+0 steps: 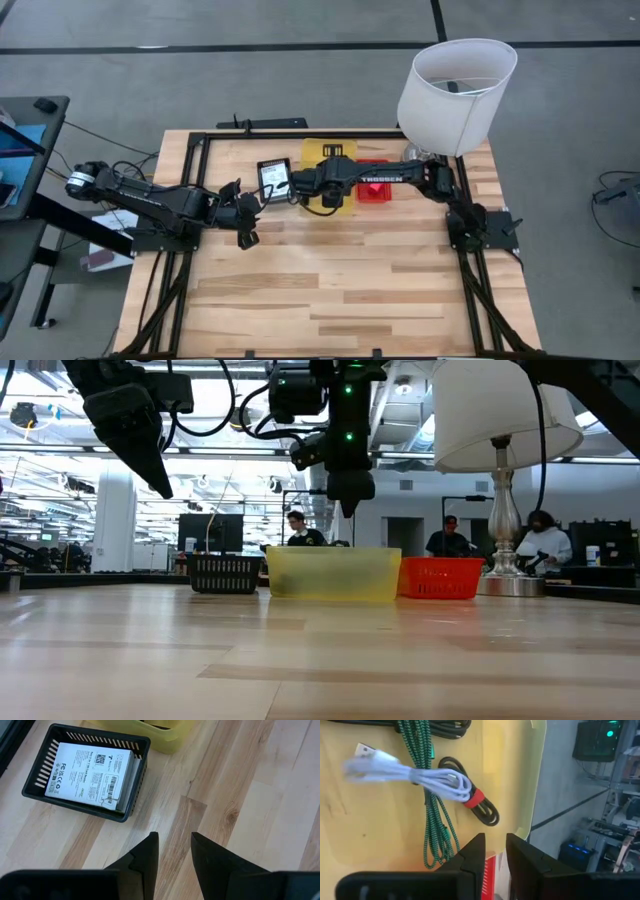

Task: Pick and place items into bin
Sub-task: Return to Home Position

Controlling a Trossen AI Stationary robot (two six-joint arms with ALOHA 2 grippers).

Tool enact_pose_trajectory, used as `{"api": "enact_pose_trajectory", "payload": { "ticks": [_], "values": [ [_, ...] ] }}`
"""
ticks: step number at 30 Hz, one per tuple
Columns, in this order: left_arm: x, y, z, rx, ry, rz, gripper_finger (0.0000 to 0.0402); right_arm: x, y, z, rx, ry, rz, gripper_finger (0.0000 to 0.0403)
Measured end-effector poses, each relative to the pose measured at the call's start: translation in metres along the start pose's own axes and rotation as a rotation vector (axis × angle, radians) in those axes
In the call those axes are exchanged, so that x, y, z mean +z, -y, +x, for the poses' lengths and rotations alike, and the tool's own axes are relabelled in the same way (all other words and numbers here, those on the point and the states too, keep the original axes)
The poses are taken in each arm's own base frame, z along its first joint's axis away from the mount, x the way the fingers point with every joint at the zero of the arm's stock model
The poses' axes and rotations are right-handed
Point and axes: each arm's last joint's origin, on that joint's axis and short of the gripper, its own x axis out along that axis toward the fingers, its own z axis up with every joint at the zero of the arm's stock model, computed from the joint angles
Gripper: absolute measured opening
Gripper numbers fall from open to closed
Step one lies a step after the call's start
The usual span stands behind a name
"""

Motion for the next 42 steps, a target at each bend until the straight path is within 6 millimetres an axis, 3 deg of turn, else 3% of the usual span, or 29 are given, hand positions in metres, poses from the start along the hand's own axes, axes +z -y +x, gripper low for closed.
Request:
{"api": "enact_pose_trajectory", "payload": {
  "ticks": [10, 18, 24, 30, 36, 42],
  "values": [
    [0.000, 0.000, 0.000, 0.000, 0.000, 0.000, 0.0107, 0.000, -0.005, -0.004, 0.000, 0.000, -0.016, 0.0074],
    [0.000, 0.000, 0.000, 0.000, 0.000, 0.000, 0.0107, 0.000, -0.022, -0.018, 0.003, 0.015, -0.020, 0.0074],
    [0.000, 0.000, 0.000, 0.000, 0.000, 0.000, 0.0107, -0.009, -0.043, -0.034, 0.015, -0.037, 0.092, 0.0074],
    [0.000, 0.000, 0.000, 0.000, 0.000, 0.000, 0.0107, -0.011, -0.074, -0.055, 0.293, -0.049, 0.128, 0.0074],
    [0.000, 0.000, 0.000, 0.000, 0.000, 0.000, 0.0107, 0.006, -0.103, -0.076, 0.561, 0.137, 0.108, 0.0074],
    [0.000, 0.000, 0.000, 0.000, 0.000, 0.000, 0.0107, 0.016, -0.123, -0.098, 0.721, 0.298, 0.085, 0.0074]
  ]
}}
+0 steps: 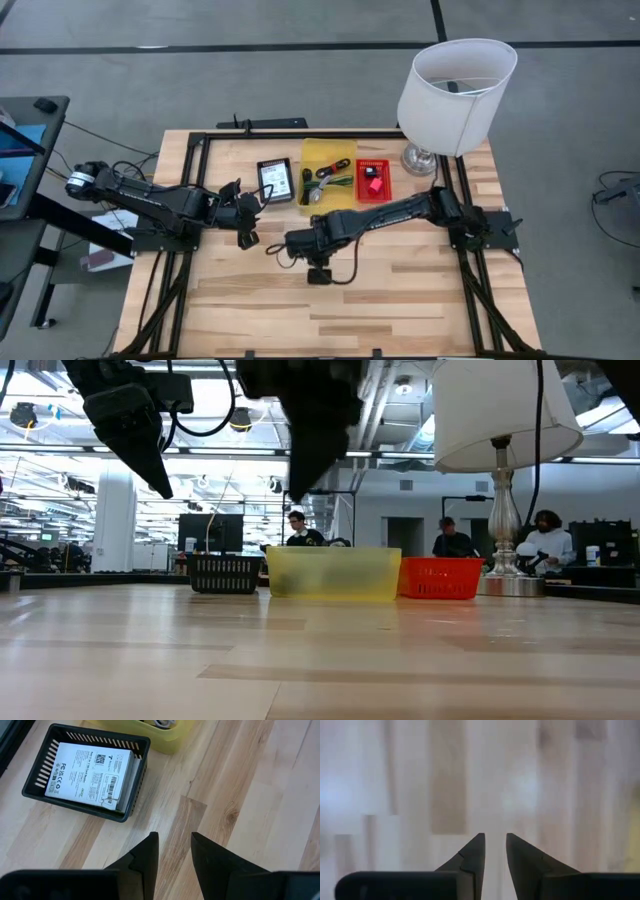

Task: Pick and place items into bin
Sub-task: Return to Home Position

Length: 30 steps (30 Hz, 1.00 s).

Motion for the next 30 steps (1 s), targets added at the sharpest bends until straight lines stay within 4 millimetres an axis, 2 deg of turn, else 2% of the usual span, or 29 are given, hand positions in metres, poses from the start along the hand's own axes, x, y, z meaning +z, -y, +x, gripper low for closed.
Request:
{"api": "enact_pose_trajectory", "payload": {
  "ticks": [3, 8, 12, 18, 21, 24, 30],
  "values": [
    [0.000, 0.000, 0.000, 0.000, 0.000, 0.000, 0.0107, 0.001, -0.013, -0.015, 0.030, 0.070, -0.046, 0.0074],
    [0.000, -0.003, -0.007, -0.015, 0.026, -0.013, 0.0107, -0.002, -0.029, -0.061, 0.064, 0.198, -0.116, 0.0074],
    [-0.002, -0.010, -0.019, -0.046, 0.083, -0.041, 0.0107, -0.013, -0.036, -0.104, 0.084, 0.286, -0.138, 0.0074],
    [-0.024, -0.024, -0.022, -0.121, 0.220, -0.108, 0.0107, -0.034, -0.050, -0.151, 0.051, 0.363, -0.155, 0.0074],
    [-0.044, -0.029, -0.011, -0.155, 0.282, -0.138, 0.0107, -0.046, -0.056, -0.175, 0.055, 0.415, -0.158, 0.0074],
    [-0.067, -0.034, 0.011, -0.159, 0.304, -0.157, 0.0107, -0.057, -0.061, -0.196, 0.081, 0.470, -0.175, 0.0074],
    [-0.120, -0.042, 0.054, -0.080, 0.168, -0.100, 0.0107, -0.084, -0.065, -0.245, 0.144, 0.599, -0.208, 0.0074]
  ]
}}
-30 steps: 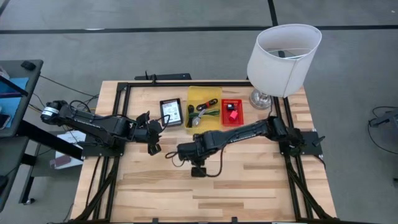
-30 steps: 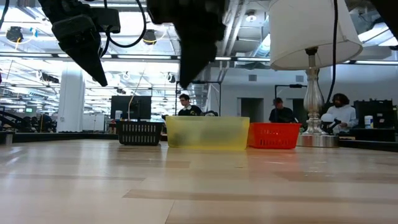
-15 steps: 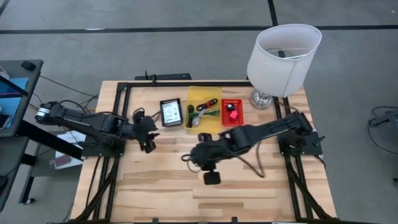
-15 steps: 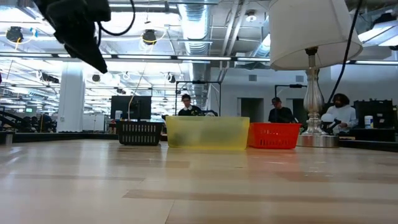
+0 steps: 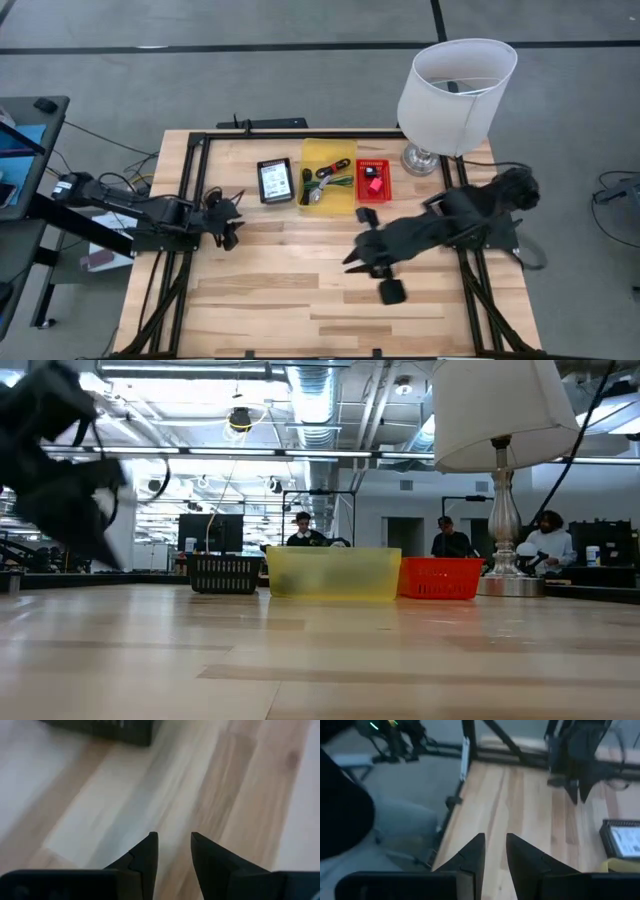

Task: Pick and place items into bin
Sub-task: Return to Home Position

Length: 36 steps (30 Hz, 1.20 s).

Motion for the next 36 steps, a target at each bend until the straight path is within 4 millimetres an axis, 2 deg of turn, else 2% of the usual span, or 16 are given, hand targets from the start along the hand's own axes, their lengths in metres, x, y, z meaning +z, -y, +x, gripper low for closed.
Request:
{"api": "enact_pose_trajectory", "payload": {
  "ticks": [1, 3, 9, 17, 24, 29, 36],
  "values": [
    [-0.004, -0.001, 0.002, -0.001, -0.016, 0.008, 0.0107, 0.000, -0.002, -0.010, 0.010, 0.022, -0.003, 0.0074],
    [0.001, 0.000, -0.002, -0.021, -0.012, 0.008, 0.0107, 0.001, -0.005, -0.029, 0.031, 0.071, -0.007, 0.0074],
    [0.009, -0.002, -0.016, -0.095, 0.121, -0.052, 0.0107, -0.003, -0.018, -0.078, 0.095, 0.174, -0.033, 0.0074],
    [0.013, -0.013, -0.031, -0.169, 0.335, -0.176, 0.0107, -0.013, -0.032, -0.123, 0.104, 0.268, -0.055, 0.0074],
    [0.014, -0.020, -0.047, -0.235, 0.494, -0.255, 0.0107, -0.021, -0.025, -0.160, 0.087, 0.353, -0.066, 0.0074],
    [0.015, -0.021, -0.046, -0.221, 0.498, -0.262, 0.0107, -0.029, -0.017, -0.175, 0.067, 0.383, -0.085, 0.0074],
    [0.015, -0.021, -0.046, -0.227, 0.497, -0.260, 0.0107, -0.066, -0.001, -0.174, 0.048, 0.412, -0.069, 0.0074]
  ]
}}
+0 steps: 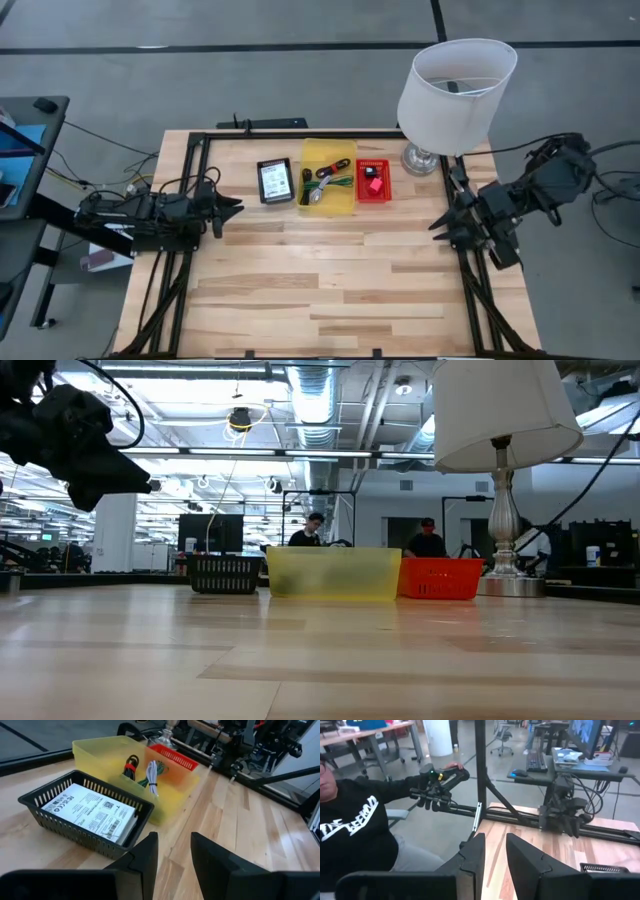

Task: Pick and place items into bin
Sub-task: Return to Home Position

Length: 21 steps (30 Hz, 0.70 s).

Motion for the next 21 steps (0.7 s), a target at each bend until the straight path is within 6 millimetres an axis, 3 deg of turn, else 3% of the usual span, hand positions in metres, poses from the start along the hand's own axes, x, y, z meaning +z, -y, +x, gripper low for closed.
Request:
{"api": "enact_pose_trajectory", "payload": {
  "ticks": [8, 15, 21],
  "values": [
    [0.000, 0.000, 0.000, 0.001, -0.002, 0.001, 0.0107, -0.086, 0.011, -0.008, 0.009, 0.102, 0.063, 0.0074],
    [0.000, 0.000, 0.000, 0.001, -0.003, 0.001, 0.0107, -0.184, 0.016, 0.006, 0.026, 0.140, 0.172, 0.0074],
    [0.000, 0.000, 0.000, 0.001, -0.003, 0.001, 0.0107, -0.240, 0.019, 0.014, 0.037, 0.247, 0.198, 0.0074]
  ]
}}
